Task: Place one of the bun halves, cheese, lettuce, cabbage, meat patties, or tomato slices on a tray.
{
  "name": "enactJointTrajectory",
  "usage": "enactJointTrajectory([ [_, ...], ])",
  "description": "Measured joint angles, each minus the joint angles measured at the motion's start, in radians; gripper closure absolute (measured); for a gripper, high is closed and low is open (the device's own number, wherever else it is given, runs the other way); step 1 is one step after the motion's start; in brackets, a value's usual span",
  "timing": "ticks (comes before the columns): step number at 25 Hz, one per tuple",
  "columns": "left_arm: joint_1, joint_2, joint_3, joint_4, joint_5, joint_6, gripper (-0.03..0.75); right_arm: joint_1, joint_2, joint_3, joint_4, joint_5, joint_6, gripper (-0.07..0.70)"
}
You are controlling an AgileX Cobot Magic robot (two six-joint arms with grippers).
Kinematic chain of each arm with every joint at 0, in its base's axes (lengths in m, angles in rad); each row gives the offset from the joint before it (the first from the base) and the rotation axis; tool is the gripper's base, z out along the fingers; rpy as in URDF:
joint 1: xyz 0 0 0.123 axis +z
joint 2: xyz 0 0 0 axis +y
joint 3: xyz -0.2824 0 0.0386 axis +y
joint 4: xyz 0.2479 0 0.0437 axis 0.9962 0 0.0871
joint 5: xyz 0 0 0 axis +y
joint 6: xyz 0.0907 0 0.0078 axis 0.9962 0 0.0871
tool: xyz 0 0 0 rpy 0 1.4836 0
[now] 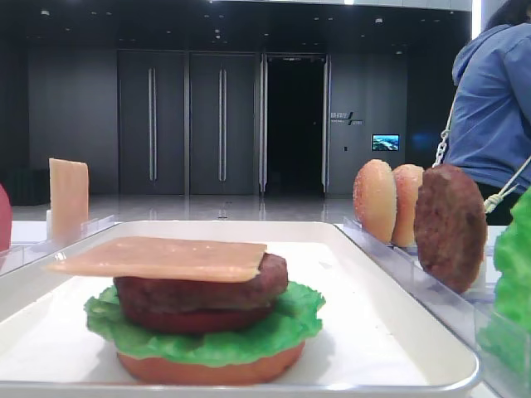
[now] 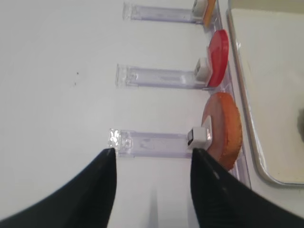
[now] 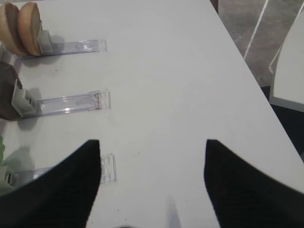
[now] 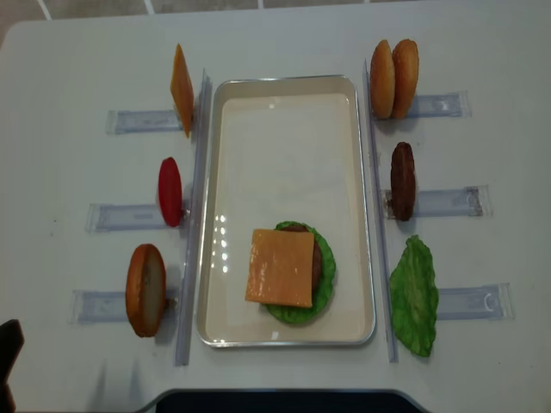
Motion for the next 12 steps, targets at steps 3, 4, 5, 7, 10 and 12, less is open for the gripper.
enactJointTrajectory([
  [3,0.0,-0.076,0.0,-0.014,0.001,0.022,0.325,0.0,0.0,0.0,0.0,0.0,0.0,0.159],
  [4,0.0,-0.089,0.0,-0.019,0.002,0.026,0.325,0.0,0.0,0.0,0.0,0.0,0.0,0.159],
  [5,0.0,-0.096,0.0,-0.02,0.003,0.029,0.325,0.0,0.0,0.0,0.0,0.0,0.0,0.159],
  [7,0.0,-0.096,0.0,-0.024,0.003,0.037,0.325,0.0,0.0,0.0,0.0,0.0,0.0,0.159],
  [10,0.0,-0.096,0.0,-0.043,0.003,0.065,0.325,0.0,0.0,0.0,0.0,0.0,0.0,0.159],
  [12,0.0,-0.096,0.0,-0.06,0.003,0.091,0.325,0.0,0.0,0.0,0.0,0.0,0.0,0.159],
])
